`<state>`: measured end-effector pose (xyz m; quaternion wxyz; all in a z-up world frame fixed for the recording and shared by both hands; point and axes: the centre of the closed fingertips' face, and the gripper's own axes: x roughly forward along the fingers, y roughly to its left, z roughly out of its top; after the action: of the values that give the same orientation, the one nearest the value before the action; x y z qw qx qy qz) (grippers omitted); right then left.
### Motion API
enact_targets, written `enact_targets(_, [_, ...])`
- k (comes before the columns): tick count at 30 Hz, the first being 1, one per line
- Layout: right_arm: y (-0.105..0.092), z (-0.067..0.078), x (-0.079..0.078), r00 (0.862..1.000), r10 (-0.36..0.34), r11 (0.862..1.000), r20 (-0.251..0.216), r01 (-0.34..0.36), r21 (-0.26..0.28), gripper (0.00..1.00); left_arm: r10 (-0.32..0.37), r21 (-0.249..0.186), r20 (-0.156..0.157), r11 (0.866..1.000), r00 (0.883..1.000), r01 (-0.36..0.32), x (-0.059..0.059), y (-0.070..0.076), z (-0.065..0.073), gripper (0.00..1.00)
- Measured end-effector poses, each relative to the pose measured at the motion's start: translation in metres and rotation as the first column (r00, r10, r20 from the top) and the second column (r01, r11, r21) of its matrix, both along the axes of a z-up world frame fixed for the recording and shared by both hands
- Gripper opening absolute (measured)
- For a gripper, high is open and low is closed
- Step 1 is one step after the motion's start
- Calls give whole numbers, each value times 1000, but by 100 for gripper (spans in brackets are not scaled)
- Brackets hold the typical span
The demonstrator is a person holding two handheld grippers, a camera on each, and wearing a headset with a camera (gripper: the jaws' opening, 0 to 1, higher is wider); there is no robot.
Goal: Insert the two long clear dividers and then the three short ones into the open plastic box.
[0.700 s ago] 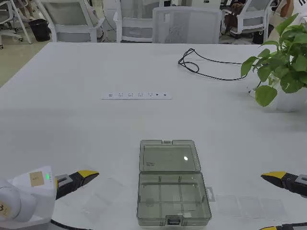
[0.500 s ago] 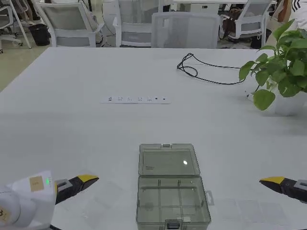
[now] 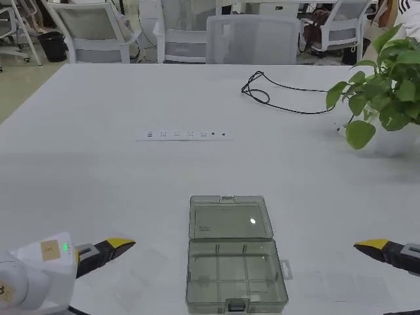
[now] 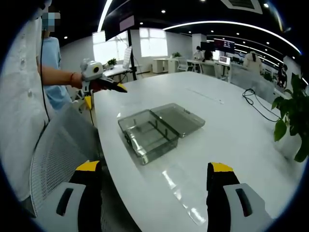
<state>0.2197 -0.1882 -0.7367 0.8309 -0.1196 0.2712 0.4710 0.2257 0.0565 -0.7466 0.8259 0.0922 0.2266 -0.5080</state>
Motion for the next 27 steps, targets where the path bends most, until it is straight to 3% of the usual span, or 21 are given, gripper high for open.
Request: enact_targets(27, [1,-7,-5,1000,4,1000,-15,-4,2,91,-9,-6,-25,1000,1000,9,-4,-1,-12,100])
